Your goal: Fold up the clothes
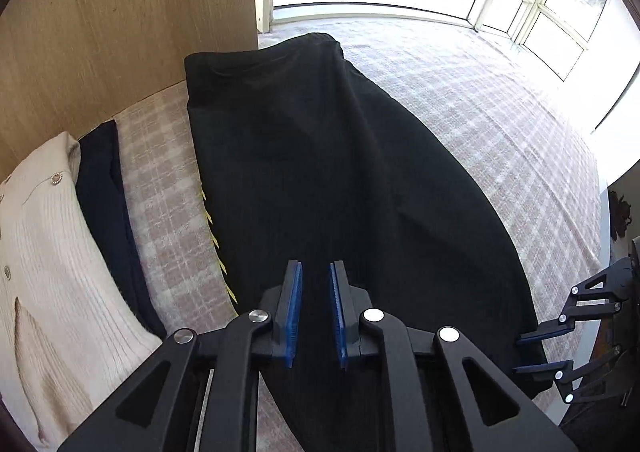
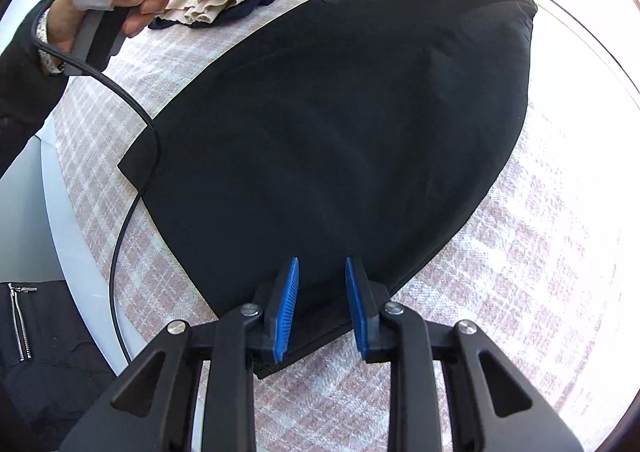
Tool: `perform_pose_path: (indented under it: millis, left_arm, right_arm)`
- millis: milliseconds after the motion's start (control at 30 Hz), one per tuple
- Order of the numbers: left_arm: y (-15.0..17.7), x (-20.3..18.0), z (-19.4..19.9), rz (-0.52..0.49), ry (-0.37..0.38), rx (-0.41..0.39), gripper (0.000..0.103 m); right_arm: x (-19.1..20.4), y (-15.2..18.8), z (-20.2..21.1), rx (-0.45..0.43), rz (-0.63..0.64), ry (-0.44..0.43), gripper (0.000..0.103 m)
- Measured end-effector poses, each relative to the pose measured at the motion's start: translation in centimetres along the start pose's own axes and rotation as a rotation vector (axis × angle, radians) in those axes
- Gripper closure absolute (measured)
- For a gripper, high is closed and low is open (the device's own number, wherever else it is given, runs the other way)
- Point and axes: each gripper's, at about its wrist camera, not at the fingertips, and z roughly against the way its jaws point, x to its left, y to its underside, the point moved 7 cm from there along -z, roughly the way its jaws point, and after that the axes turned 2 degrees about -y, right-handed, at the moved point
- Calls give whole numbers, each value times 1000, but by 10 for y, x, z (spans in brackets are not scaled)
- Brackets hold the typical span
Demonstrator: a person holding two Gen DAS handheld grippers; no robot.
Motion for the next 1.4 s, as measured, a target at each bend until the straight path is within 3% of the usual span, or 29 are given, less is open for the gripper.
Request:
perform_pose_path:
  millis: [33, 100, 133, 233, 333, 433, 500, 600, 767, 967, 1100, 1233, 1300, 1400]
  left_arm:
    - [-6, 3, -10, -24, 5, 13, 94]
    - [-7, 12, -23, -34, 16, 35, 103]
    - [-7, 18, -31, -28, 27, 51, 103]
    - [-7, 27, -39, -32, 59, 49, 103]
    - [-14, 34, -31, -67, 35, 30, 103]
    - [-43, 48, -21, -80, 20, -21, 103]
    - [-69, 63, -24, -74, -8, -43, 103]
    - [-102, 79, -38, -80, -13, -51, 103]
    - [-131, 102, -75, -107, -12, -13, 102]
    - [-145, 112, -101, -178, -101, -21, 101]
    - [-149, 112, -95, -187, -90, -62, 101]
    - [-142, 114, -81, -199, -110, -67, 101]
    - [-137, 116, -71, -189, -110, -65, 101]
    - [-126, 114, -48, -189, -112, -75, 101]
  right_arm:
    - [-2, -2, 1, -13, -32, -20, 80]
    - [-6, -11, 10, -66, -90, -56, 95]
    - [-8, -20, 16, -94, -110, -55, 98]
    - [-18, -54, 29, -158, -150, -51, 98]
    - [-41, -102, 15, -191, -166, 19, 98]
    - [-71, -143, -5, -196, -220, 45, 98]
    - [-97, -153, -17, -186, -235, 96, 98]
    - [-120, -170, -33, -180, -291, 70, 98]
    - [-137, -169, -47, -140, -308, 87, 98]
    - [-135, -170, -54, -143, -289, 95, 98]
    - [-128, -163, -34, -193, -306, 52, 98]
    - [-132, -180, -20, -253, -327, 26, 98]
    - [-135, -184, -26, -245, -327, 25, 98]
    - [-138, -182, -52, -159, -309, 68, 98]
